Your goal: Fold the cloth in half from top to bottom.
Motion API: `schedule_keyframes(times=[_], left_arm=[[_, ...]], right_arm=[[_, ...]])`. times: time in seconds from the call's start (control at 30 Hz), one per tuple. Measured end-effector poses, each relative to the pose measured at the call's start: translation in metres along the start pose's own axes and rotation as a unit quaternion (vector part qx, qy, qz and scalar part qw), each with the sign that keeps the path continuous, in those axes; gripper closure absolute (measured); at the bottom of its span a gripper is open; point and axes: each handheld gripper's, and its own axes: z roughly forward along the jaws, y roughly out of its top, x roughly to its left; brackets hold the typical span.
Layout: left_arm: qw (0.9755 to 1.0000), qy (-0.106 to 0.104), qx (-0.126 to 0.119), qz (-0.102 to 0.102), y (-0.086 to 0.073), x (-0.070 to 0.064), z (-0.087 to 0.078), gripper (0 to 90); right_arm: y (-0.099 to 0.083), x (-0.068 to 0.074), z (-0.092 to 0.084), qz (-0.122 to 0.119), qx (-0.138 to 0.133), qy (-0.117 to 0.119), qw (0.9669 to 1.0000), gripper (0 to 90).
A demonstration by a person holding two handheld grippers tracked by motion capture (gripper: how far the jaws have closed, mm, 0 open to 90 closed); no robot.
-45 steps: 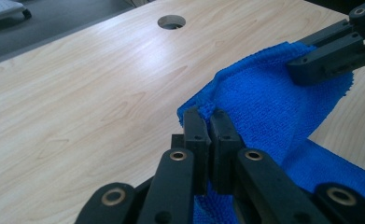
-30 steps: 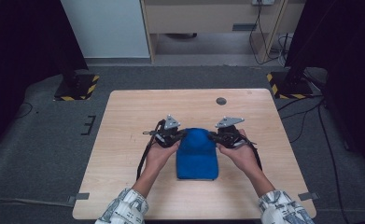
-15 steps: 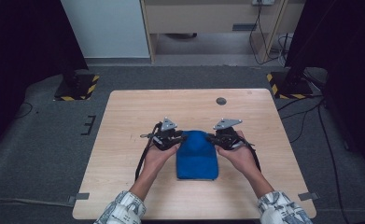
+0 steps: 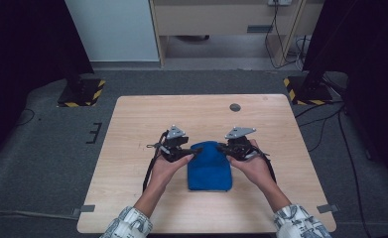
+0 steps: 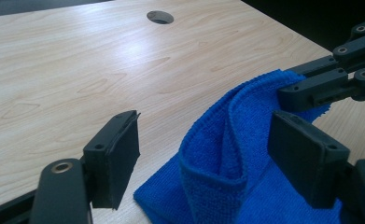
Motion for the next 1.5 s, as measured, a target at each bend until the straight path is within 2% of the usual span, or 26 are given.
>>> schedule_keyframes(times=[0.4, 0.53, 0.6, 0.73, 1.0, 1.3, 1.43, 1.5], left_arm=[[0.9995, 0.011, -0.025, -0.016, 0.000, 0.011, -0.015, 24.0], [0.9982, 0.040, -0.042, -0.011, 0.002, 0.013, -0.021, 24.6], [0.9981, 0.040, -0.044, -0.018, 0.002, 0.014, -0.022, 24.7], [0.9981, 0.044, -0.037, -0.023, -0.002, 0.019, -0.021, 24.3], [0.9983, 0.049, -0.016, -0.027, -0.012, 0.023, -0.013, 24.0], [0.9986, 0.048, 0.004, -0.022, -0.025, 0.020, -0.005, 23.7], [0.9988, 0.046, 0.013, -0.009, -0.029, 0.018, -0.004, 23.5], [0.9987, 0.047, 0.015, -0.010, -0.031, 0.016, -0.003, 23.5]], right_arm=[[-0.001, 0.007, -0.004, -0.005, -0.004, 0.002, 1.0000, 84.8], [-0.004, 0.010, -0.009, -0.009, -0.007, 0.003, 0.9999, 84.6], [-0.005, 0.011, -0.010, -0.008, -0.008, 0.005, 0.9999, 84.6], [-0.008, 0.014, -0.013, -0.017, -0.011, 0.008, 0.9998, 83.6], [-0.020, 0.021, -0.019, -0.019, -0.005, 0.020, 0.9996, 81.4], [-0.045, 0.028, -0.022, -0.019, 0.012, 0.030, 0.9993, 75.5], [-0.053, 0.031, -0.023, -0.018, 0.017, 0.034, 0.9991, 72.4], [-0.056, 0.033, -0.024, -0.016, 0.017, 0.035, 0.9991, 71.3]])
